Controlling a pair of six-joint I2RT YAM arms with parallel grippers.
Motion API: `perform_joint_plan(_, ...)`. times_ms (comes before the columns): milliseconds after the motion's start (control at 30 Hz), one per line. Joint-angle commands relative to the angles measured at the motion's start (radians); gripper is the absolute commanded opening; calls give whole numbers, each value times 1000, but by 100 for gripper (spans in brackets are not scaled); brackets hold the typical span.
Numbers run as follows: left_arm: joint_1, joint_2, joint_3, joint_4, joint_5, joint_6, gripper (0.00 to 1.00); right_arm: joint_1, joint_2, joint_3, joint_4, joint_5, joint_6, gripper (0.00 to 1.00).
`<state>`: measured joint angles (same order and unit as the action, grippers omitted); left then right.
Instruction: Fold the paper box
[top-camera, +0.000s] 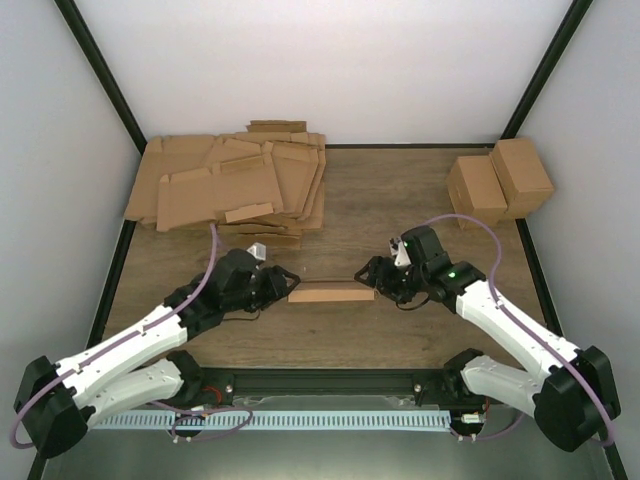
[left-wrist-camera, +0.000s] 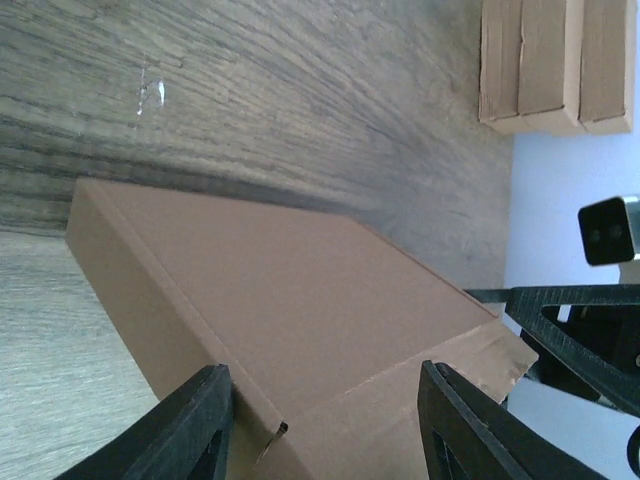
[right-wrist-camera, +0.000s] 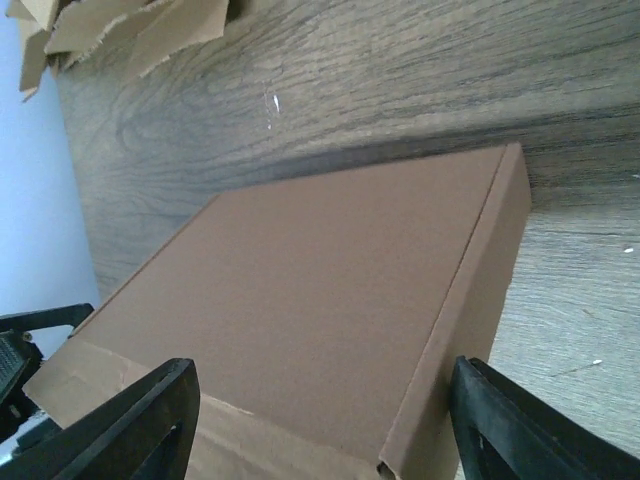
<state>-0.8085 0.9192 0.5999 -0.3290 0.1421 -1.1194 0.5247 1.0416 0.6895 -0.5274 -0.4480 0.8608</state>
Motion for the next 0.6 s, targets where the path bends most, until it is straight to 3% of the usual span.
perform_joint_plan(0, 21, 6, 1, 127, 71, -55, 53, 17, -3, 82, 41, -28, 124, 71)
perform_joint_plan(300, 147, -2, -44, 197, 130, -183, 51, 17, 120, 171, -31, 22, 265, 66)
perform_joint_plan(567, 213, 91, -34, 207, 172, -167, 47, 17, 206, 230, -37, 83, 282, 63)
